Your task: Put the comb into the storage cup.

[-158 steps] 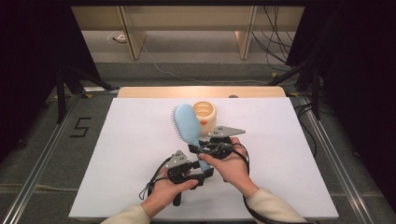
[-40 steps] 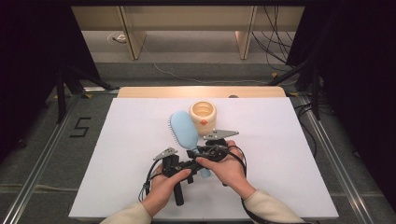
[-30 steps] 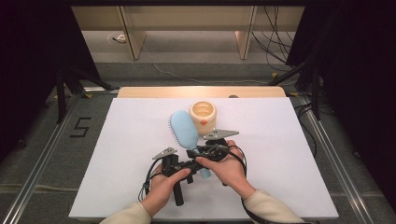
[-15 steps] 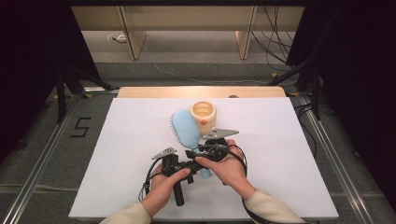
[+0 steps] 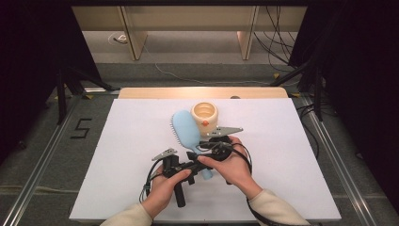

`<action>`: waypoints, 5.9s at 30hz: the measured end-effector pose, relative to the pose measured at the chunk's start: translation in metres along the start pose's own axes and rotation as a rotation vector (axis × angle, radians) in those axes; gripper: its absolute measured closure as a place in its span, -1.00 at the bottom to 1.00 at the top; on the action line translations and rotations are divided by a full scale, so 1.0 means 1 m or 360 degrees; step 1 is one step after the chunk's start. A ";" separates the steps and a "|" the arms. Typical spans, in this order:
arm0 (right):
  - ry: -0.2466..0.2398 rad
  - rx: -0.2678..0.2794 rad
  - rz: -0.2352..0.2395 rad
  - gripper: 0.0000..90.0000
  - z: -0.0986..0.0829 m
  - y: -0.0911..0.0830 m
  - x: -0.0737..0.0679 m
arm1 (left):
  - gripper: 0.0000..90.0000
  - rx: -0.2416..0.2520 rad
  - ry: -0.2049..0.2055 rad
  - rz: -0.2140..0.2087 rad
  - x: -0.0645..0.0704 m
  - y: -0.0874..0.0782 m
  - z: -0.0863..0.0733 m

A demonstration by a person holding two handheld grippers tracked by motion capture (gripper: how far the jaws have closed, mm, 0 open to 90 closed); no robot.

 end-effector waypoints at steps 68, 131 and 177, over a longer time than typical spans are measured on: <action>-0.0140 0.0195 -0.0103 -0.99 0.069 0.015 -0.001 | 0.50 -0.0054 0.0045 0.0005 0.000 0.001 -0.005; -0.0014 0.0083 -0.0129 -0.58 0.064 0.032 0.006 | 0.50 -0.0094 0.0070 0.0011 0.000 0.003 -0.011; 0.0047 0.0274 -0.0205 -0.56 0.081 0.009 0.007 | 0.08 -0.0084 0.0382 0.0123 -0.002 -0.013 0.002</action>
Point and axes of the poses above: each handheld gripper's, and its own axes: y roughly forward along the jaws, z roughly out of its top, x roughly to its right, the point moved 7 cm from there along y, roughly forward along the jaws, and after that the axes turned 5 degrees about x, right-handed, at the moved point
